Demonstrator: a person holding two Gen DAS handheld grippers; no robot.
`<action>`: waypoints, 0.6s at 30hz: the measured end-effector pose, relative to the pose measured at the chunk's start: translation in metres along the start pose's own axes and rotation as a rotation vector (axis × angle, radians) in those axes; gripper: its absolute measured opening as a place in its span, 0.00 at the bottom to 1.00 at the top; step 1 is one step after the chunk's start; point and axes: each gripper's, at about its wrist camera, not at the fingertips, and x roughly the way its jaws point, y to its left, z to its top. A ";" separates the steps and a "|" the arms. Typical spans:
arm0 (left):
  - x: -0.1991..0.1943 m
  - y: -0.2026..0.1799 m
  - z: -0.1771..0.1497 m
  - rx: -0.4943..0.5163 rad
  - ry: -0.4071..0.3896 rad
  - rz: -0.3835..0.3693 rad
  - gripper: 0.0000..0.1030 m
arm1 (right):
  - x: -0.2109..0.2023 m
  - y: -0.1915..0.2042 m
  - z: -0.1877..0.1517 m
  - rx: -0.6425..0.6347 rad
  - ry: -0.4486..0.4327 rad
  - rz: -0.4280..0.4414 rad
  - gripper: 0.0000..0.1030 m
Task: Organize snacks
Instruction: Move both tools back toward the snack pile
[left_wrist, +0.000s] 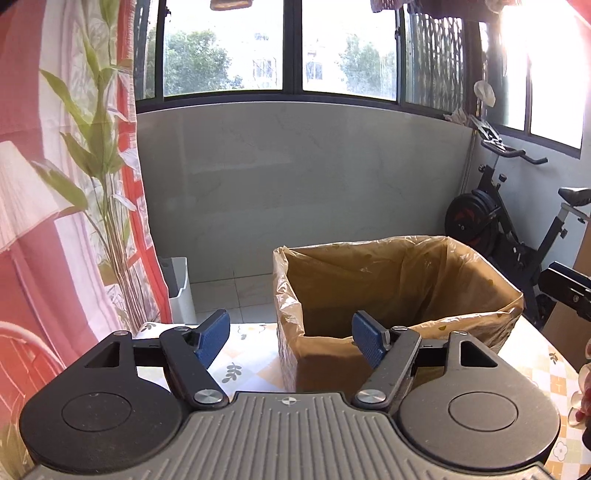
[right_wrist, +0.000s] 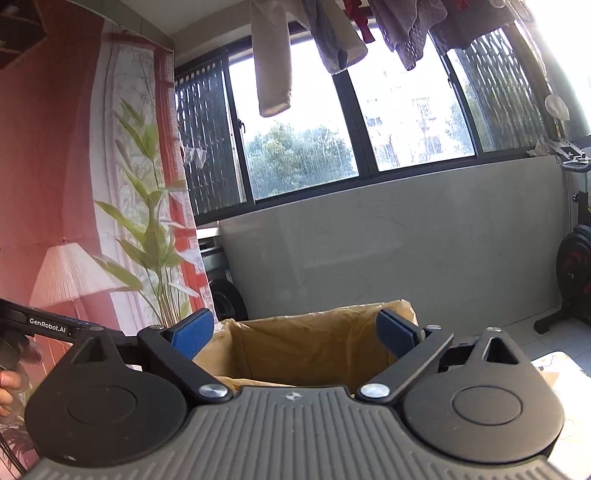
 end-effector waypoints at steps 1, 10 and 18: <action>-0.006 -0.001 -0.003 -0.009 -0.004 0.005 0.74 | -0.003 0.002 -0.001 -0.001 0.000 0.003 0.95; -0.038 -0.008 -0.037 -0.120 0.034 0.023 0.75 | -0.027 0.021 -0.035 -0.004 0.144 -0.011 0.95; -0.033 -0.031 -0.071 -0.107 0.081 -0.028 0.75 | -0.062 0.025 -0.061 -0.015 0.201 -0.045 0.95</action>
